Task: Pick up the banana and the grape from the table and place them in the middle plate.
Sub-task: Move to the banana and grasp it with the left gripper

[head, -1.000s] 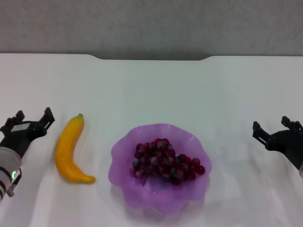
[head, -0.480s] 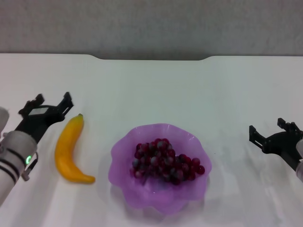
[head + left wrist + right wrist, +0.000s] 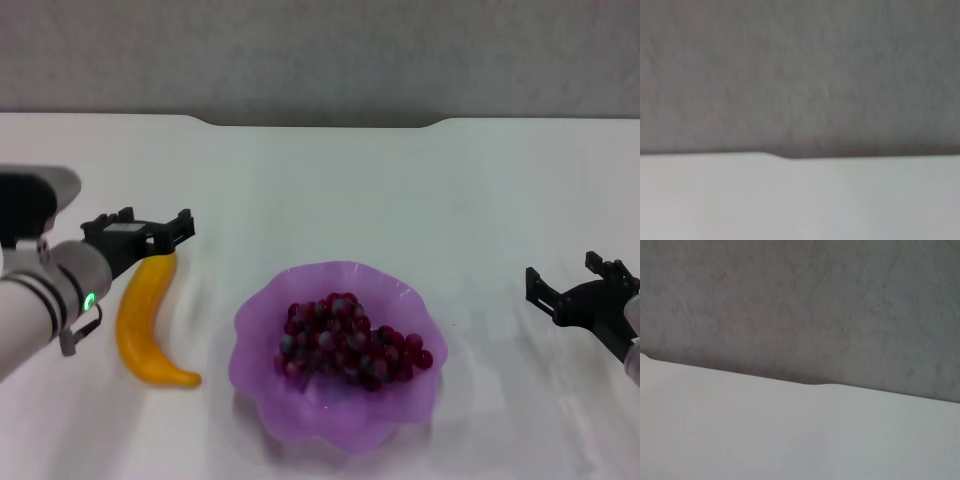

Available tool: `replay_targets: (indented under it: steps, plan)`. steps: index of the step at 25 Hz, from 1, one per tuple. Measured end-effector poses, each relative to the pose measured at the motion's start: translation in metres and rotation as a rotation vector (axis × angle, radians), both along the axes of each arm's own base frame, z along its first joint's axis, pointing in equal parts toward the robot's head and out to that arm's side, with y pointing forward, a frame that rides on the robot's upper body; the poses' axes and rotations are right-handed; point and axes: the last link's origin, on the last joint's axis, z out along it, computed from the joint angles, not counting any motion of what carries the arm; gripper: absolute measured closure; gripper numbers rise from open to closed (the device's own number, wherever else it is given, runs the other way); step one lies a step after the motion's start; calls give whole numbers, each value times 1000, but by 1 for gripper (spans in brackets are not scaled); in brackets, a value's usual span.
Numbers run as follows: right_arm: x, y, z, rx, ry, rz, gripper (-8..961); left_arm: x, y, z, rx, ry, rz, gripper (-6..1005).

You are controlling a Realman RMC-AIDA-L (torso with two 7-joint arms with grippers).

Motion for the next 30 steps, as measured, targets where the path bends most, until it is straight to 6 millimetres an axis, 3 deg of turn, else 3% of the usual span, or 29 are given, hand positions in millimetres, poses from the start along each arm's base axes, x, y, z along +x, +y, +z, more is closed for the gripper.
replay_targets:
  steps: [14,19,30]
  plan:
    - [-4,0,-3,-10,2,12,61,27,-1,33,-283,128,199,169]
    - [-6,1,-3,-9,7,17,61,30,4,28,-383,187,276,169]
    - [-5,1,-3,-6,9,12,61,20,18,13,-370,200,319,153]
